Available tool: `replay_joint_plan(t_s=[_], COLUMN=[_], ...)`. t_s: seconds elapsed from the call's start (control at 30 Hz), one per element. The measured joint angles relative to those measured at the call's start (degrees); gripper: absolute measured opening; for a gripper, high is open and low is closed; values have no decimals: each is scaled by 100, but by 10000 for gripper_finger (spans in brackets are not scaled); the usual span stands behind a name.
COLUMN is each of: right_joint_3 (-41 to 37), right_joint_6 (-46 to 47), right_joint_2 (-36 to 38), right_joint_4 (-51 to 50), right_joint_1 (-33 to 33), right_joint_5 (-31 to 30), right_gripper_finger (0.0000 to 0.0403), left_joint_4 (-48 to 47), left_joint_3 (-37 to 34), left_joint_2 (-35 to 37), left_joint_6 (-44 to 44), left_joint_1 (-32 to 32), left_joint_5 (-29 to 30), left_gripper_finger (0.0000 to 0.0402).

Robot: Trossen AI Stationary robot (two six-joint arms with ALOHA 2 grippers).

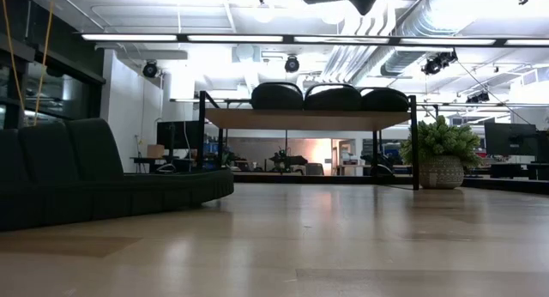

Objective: Pick and place slides into the shelf
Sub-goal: Put the black slipper on the shelf

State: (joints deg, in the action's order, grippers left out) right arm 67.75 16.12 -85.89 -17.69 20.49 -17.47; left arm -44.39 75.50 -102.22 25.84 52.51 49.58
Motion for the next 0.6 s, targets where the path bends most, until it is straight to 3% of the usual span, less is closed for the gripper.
replay_joint_plan(t_s=[0.37, 0.6], right_joint_3=[0, 0], right_joint_6=[-72, -120], right_joint_2=[0, 0], right_joint_4=[42, 74], right_joint_1=[30, 25], right_joint_5=[20, 42], right_gripper_finger=[142, 142], left_joint_4=[-687, -1111], left_joint_3=[-2, -15], left_joint_2=[-262, -262], left_joint_6=[849, 1369], left_joint_1=[1, 0], left_joint_5=[-728, -917], left_gripper_finger=[139, 140])
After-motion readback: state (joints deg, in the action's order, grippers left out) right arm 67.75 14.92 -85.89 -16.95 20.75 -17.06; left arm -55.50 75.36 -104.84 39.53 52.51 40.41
